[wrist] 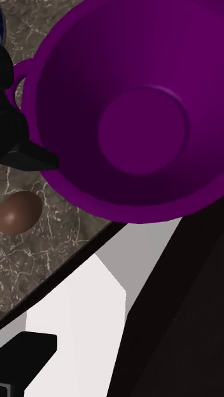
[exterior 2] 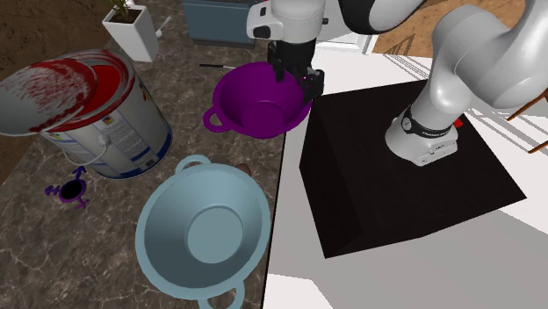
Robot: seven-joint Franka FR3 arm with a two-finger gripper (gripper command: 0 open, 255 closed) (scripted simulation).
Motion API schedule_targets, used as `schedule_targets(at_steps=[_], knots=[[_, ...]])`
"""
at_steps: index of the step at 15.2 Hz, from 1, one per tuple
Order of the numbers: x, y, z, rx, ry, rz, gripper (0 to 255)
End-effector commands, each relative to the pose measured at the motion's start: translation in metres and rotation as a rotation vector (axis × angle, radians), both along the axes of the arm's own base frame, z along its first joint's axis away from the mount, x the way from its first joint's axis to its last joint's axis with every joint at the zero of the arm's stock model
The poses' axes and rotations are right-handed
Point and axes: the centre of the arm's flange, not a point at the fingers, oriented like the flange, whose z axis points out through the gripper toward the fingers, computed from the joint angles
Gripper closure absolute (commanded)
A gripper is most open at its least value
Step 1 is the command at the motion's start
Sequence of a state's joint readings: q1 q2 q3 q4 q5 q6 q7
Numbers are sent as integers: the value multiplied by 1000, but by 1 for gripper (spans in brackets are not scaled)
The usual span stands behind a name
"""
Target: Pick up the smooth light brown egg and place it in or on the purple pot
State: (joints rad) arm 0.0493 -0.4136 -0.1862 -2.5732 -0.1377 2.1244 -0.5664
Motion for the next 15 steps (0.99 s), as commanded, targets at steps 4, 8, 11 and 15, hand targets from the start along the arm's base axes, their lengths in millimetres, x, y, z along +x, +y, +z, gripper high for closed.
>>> schedule_targets(at_steps=[4,8,11,15], knots=[[33,-8,-55,43,-11,97,0],[62,-9,-99,78,-17,174,0],[83,-7,-132,104,-22,231,0],[112,-2,-175,138,-29,308,0]])
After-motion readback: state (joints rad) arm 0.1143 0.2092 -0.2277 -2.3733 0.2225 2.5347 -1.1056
